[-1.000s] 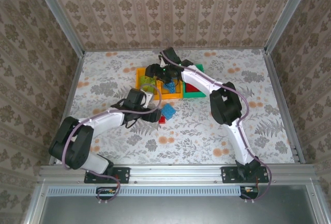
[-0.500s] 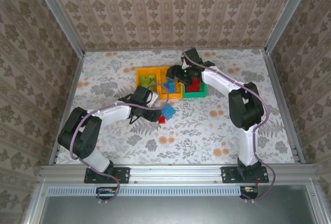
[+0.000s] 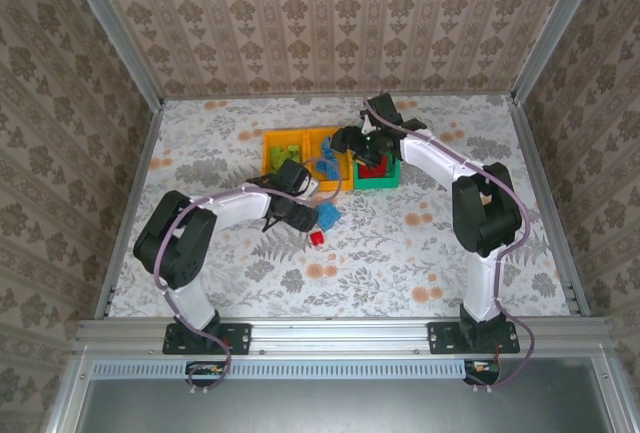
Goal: Sort the legos into containers by color
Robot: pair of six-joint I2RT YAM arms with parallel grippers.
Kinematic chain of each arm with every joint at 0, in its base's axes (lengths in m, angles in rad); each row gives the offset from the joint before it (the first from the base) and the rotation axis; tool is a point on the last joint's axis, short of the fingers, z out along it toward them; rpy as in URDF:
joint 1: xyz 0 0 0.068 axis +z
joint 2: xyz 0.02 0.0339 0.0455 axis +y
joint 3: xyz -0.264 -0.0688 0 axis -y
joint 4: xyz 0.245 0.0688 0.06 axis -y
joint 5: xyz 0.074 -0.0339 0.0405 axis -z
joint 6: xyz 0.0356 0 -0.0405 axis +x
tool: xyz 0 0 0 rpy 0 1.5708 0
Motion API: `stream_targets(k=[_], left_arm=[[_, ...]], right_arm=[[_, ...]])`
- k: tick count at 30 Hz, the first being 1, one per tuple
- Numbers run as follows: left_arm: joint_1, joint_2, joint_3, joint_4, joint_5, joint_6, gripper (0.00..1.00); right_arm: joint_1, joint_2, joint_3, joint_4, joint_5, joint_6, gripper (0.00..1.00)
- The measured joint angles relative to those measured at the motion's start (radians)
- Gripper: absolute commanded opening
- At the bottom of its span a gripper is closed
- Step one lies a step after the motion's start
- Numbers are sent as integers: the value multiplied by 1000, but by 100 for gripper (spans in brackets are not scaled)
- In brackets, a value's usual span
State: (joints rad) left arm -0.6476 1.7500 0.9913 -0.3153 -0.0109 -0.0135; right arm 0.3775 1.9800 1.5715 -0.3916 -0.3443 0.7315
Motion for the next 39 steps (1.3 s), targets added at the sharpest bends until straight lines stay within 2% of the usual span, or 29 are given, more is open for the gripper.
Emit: stream_targets(k=[7, 15, 28, 35, 39], left_arm=[[-7, 7, 2, -10, 10, 22, 47], [-8, 5, 2, -14, 17, 22, 33], [-8, -129, 39, -69, 14, 6, 26], [11, -120, 205, -74, 72, -24, 25], [61, -22, 346, -36, 166, -82, 24]], right_arm=[[-43, -59, -60, 0, 10, -6, 76], [-67, -94, -103, 1, 27, -19, 76], [-67, -195, -233, 0, 58, -54, 77], [-53, -284, -352, 13, 80, -68, 75], [20, -319, -396, 13, 122, -106, 75]])
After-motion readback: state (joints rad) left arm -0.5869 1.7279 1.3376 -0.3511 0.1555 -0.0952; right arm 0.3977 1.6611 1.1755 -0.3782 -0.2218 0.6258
